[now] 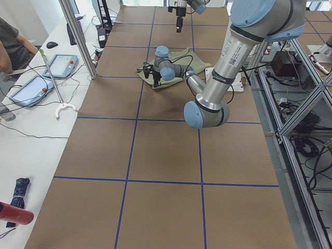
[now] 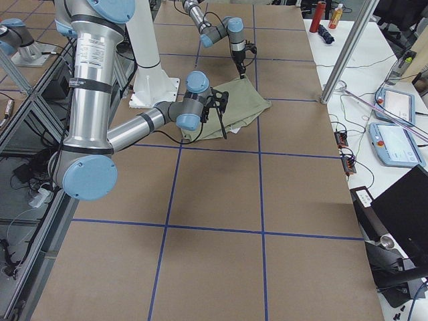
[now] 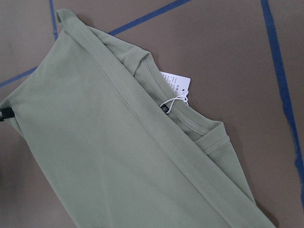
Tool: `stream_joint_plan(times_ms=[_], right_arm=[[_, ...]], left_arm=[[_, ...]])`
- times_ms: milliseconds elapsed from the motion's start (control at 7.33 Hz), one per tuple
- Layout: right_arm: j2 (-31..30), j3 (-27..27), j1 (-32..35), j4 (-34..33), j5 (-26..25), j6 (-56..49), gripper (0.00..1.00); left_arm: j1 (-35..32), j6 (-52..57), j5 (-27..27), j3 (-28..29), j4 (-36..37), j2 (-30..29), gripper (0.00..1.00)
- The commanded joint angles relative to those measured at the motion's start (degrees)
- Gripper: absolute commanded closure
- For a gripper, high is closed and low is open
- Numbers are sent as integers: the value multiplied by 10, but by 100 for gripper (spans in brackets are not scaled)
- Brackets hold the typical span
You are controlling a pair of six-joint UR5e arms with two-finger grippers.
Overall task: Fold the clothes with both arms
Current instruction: 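Drag the shirt with the left gripper back to the table centre, squaring it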
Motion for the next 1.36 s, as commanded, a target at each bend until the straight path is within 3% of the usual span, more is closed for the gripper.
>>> stream_joint_plan(times_ms=[0,273,545,682,1227], right_arm=[[0,-2,0,1,0,0,0],[-2,-2,0,1,0,0,0],[-2,-2,0,0,0,0,0],[-3,-2,0,-1,0,0,0],[-4,-8,0,-1,-1,0,0]], left_arm=[[-41,51,0,66,-32,-30,100],[-76,90,0,141,-47,-85,100],[-92,100,2,237,-139,-123,100],[-93,103,28,277,-192,-137,100],[-93,103,92,410,-284,-221,100]])
